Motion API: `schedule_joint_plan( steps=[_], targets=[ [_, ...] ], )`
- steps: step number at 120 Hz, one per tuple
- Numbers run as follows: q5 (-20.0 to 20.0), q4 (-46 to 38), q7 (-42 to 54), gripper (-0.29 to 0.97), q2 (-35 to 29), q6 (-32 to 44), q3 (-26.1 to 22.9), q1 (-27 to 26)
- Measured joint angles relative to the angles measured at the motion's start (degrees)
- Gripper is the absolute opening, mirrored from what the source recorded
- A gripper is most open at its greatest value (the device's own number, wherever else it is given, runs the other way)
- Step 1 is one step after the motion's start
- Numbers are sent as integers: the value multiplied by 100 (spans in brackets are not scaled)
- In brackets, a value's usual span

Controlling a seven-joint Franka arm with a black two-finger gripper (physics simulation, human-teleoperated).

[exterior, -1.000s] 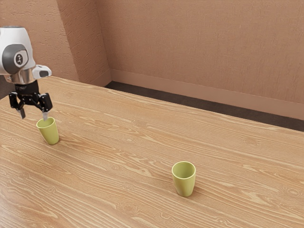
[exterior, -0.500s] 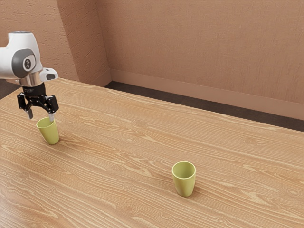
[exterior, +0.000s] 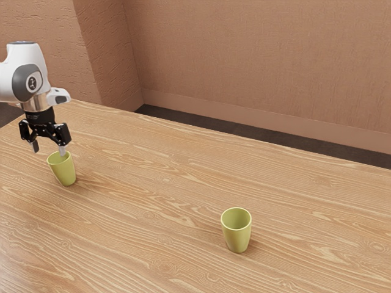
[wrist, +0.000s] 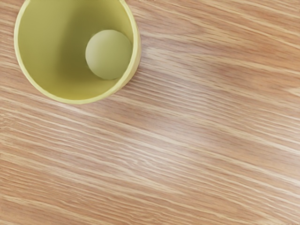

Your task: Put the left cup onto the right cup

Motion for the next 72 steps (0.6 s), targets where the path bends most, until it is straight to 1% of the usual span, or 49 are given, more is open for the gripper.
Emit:
schedule_joint_plan(
  steps=[35, 72],
  targets=[
    [-4, 20, 430, 68, 153, 81, 0, 130],
    [-8, 210, 750, 68, 364, 155, 1, 131]
  ],
)
